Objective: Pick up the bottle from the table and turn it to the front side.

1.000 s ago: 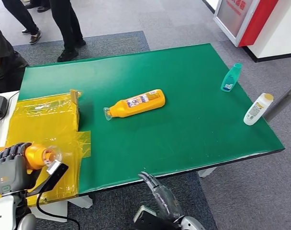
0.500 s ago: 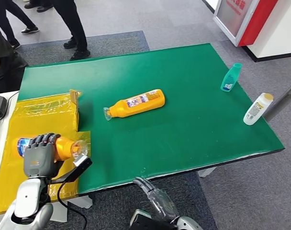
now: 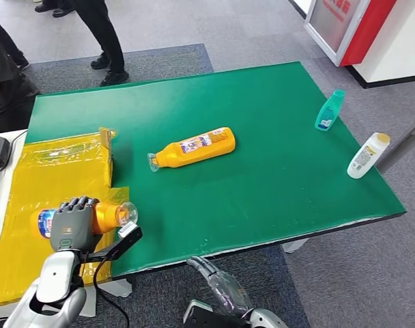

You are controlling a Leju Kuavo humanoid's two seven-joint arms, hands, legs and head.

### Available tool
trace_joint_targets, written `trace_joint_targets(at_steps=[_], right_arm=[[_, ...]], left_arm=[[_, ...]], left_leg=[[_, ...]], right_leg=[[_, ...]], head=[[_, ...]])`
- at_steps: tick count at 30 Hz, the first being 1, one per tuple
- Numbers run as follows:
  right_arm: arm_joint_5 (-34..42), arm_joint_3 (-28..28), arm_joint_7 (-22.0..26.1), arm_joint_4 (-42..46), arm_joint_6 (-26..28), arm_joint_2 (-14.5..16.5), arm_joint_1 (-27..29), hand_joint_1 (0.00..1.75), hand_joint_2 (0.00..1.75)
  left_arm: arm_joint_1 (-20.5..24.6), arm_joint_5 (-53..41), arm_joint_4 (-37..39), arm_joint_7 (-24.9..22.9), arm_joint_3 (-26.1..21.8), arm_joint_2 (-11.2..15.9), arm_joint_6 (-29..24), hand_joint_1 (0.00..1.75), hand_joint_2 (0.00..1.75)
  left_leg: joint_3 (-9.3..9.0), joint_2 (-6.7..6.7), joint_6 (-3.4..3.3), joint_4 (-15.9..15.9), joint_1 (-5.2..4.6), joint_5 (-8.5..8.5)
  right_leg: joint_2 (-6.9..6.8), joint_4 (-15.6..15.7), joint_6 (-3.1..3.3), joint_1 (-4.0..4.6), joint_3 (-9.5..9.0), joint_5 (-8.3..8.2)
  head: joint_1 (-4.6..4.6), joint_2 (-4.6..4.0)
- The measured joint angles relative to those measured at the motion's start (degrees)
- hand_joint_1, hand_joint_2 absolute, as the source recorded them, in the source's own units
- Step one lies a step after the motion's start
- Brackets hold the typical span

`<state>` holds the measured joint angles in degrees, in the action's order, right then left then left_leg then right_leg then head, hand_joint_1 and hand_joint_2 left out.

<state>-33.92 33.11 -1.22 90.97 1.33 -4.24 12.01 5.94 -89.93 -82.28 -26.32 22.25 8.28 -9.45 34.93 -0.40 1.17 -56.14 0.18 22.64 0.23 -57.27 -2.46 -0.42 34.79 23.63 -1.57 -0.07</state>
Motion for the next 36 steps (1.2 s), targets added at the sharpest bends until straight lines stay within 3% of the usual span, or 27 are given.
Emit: trace_joint_targets(at_steps=[1, 4, 5, 6, 12, 19, 36], right_arm=[[0.0, 0.0, 0.0, 0.0, 0.0, 0.0, 0.0, 0.0, 1.75], [0.1, 0.0, 0.0, 0.0, -0.2, 0.0, 0.0, 0.0, 1.75], [0.2, 0.0, 0.0, 0.0, -0.3, 0.0, 0.0, 0.0, 1.75], [0.2, 0.0, 0.0, 0.0, -0.4, 0.0, 0.0, 0.0, 1.75], [0.3, 0.0, 0.0, -0.2, -0.7, 0.0, 0.0, 0.0, 1.75], [0.4, 0.0, -0.1, -0.2, -0.9, 0.0, 0.1, 0.0, 1.75], [0.4, 0.0, -0.2, -0.2, -1.1, 0.0, 0.1, 0.0, 1.75]], left_arm=[[0.0, 0.0, 0.1, 0.1, 0.0, -0.1, 0.1, 1.33, 1.75], [-0.2, 0.0, 0.4, 1.6, -0.8, -0.7, 0.6, 0.34, 1.75], [-0.4, 0.0, 0.4, 2.2, -1.3, -1.0, 0.8, 0.08, 1.75], [-0.5, 0.0, 0.4, 3.0, -1.9, -1.4, 0.9, 0.0, 1.75], [-2.2, 0.0, -0.3, 9.4, -7.6, -5.8, 0.5, 0.0, 1.75], [-3.1, 0.0, -1.8, 12.7, -12.1, -9.4, 0.0, 0.0, 1.75], [-4.0, 0.0, -2.6, 13.8, -15.0, -12.0, -0.5, 0.0, 1.75]], left_leg=[[0.0, 0.0, 0.0, 0.0, 0.0, 0.0], [0.0, 0.0, 0.0, 0.0, 0.0, 0.0], [0.0, 0.0, 0.0, 0.0, 0.0, 0.0], [0.0, 0.0, 0.0, 0.0, 0.0, 0.0], [0.0, 0.0, 0.0, 0.0, -0.01, 0.0], [0.0, 0.0, 0.0, 0.0, 0.0, 0.0], [0.0, 0.0, 0.0, 0.0, 0.0, 0.0]], right_leg=[[0.0, 0.0, 0.0, 0.0, 0.0, 0.0], [0.0, 0.0, 0.0, 0.0, 0.0, 0.0], [0.0, 0.0, 0.0, 0.0, -0.01, 0.0], [0.0, 0.0, 0.0, 0.0, -0.01, 0.0], [0.0, 0.0, -0.01, -0.01, -0.01, -0.01], [0.0, 0.0, 0.0, 0.0, -0.01, -0.01], [0.0, 0.0, -0.01, 0.0, -0.02, -0.01]], head=[[0.0, 0.0], [0.0, 0.0], [0.0, 0.0], [0.0, 0.0], [-0.01, 0.0], [-0.01, 0.0], [0.0, 0.0]])
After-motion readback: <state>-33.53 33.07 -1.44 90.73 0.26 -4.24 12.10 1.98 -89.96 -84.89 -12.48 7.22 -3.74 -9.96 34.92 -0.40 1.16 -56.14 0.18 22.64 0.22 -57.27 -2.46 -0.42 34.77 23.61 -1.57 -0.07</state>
